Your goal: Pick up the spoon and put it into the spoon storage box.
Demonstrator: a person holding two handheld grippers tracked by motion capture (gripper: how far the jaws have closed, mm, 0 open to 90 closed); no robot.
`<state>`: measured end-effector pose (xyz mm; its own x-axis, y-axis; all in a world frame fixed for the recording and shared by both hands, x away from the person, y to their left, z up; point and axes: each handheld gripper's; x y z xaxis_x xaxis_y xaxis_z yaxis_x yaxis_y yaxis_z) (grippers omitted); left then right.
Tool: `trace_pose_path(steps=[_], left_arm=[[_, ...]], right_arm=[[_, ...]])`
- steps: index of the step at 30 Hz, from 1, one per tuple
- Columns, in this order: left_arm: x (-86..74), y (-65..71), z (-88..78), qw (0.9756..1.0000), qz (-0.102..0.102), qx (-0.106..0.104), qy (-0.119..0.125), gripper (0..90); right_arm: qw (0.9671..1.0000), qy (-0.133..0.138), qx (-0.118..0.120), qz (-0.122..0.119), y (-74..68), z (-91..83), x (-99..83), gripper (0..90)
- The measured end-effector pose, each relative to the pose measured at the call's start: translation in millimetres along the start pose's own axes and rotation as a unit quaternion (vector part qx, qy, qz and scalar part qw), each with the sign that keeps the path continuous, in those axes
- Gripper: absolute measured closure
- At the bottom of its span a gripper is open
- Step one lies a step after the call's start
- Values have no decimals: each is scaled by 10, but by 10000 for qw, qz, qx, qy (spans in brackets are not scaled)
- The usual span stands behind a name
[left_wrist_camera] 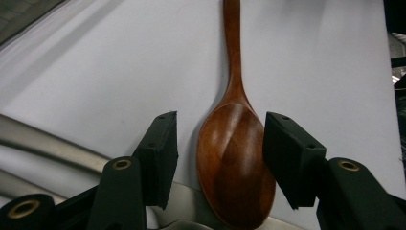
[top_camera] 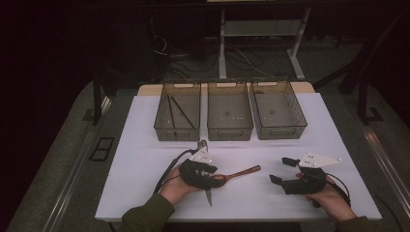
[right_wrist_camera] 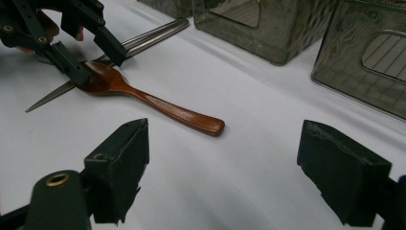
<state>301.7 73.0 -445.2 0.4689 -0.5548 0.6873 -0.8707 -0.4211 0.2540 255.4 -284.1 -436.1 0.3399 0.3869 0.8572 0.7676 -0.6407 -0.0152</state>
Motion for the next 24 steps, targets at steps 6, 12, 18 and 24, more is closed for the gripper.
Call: trace_pose_path(steps=[6,12,18,24], left_arm=[[-10,18,31,9999,54,12,-154,457],[-6,54,37,9996,168,-2,-226,468],[-1,111,40,9989,302,-38,-348,567],[15,164,57,9981,397,-127,-444,679]], right_arm=[[10000,-12,-4,-1,1,2,0,176],[10000,6,-19,7,6,-2,2,176],[10000,13,-14,-9,1,-4,4,176],[10000,22,-10,-5,4,-6,5,176]])
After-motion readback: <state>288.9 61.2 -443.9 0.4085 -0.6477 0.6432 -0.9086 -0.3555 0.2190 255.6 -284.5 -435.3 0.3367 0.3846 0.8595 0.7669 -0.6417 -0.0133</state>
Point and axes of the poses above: each handheld gripper's, and its own axes: z roughly forward along the jaws, x roughly out of its top, y roughly to its right, and after that the axes turned 7 degrees about -z, right-handed
